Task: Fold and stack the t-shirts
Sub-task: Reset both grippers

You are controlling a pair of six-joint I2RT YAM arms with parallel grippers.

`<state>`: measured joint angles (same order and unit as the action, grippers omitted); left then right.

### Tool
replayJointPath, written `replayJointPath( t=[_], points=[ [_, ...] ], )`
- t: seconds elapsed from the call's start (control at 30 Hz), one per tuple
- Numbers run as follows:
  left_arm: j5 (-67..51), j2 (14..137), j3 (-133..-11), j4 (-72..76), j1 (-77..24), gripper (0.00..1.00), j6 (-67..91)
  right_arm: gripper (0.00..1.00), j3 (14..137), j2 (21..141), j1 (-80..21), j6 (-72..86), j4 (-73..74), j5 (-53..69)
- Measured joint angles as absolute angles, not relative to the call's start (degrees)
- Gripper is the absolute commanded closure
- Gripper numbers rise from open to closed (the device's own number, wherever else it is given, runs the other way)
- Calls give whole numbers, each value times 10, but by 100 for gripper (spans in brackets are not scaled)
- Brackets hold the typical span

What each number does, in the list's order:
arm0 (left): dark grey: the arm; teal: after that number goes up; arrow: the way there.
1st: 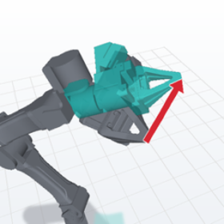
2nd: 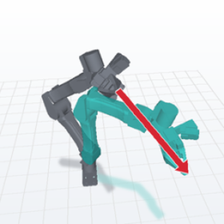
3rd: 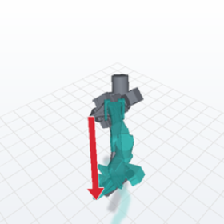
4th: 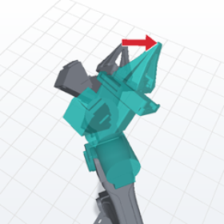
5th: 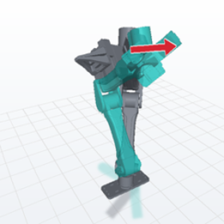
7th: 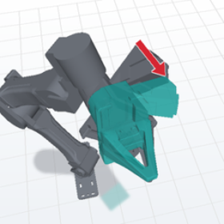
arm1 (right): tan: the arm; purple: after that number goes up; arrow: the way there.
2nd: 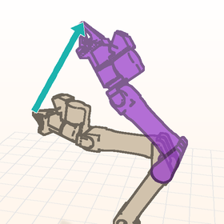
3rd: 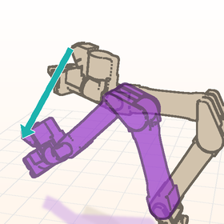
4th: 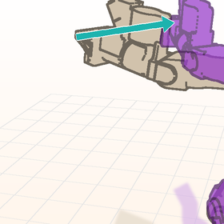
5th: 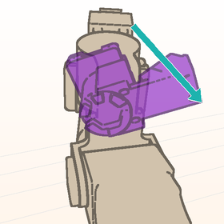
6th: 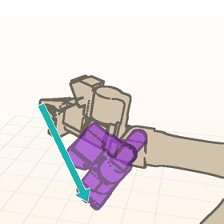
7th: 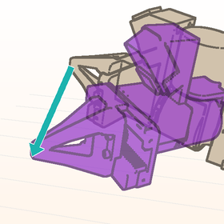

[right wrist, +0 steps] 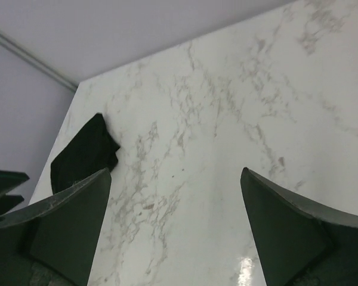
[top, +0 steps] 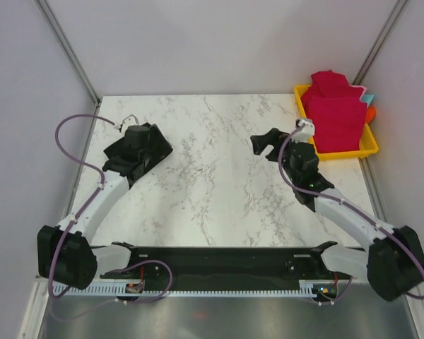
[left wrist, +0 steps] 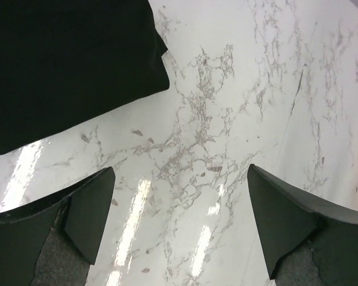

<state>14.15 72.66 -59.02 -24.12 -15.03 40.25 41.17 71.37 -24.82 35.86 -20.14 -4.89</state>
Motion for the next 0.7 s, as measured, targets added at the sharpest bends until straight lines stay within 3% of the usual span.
replayJointPath(
  t=[0.13,0.33,0.47,0.7],
  points=[
    [116,640,-420,-115,-168,0,406,2,307,563,-254,296,-229,-152],
    [71,567,-220,66,-186,0,404,2,257,451,-253,229,-153,-246],
    [52,552,-196,113,-187,0,402,2,192,403,-253,213,-163,-283],
    [37,535,-197,174,-187,0,398,2,186,434,-253,223,-136,-333]
  ],
)
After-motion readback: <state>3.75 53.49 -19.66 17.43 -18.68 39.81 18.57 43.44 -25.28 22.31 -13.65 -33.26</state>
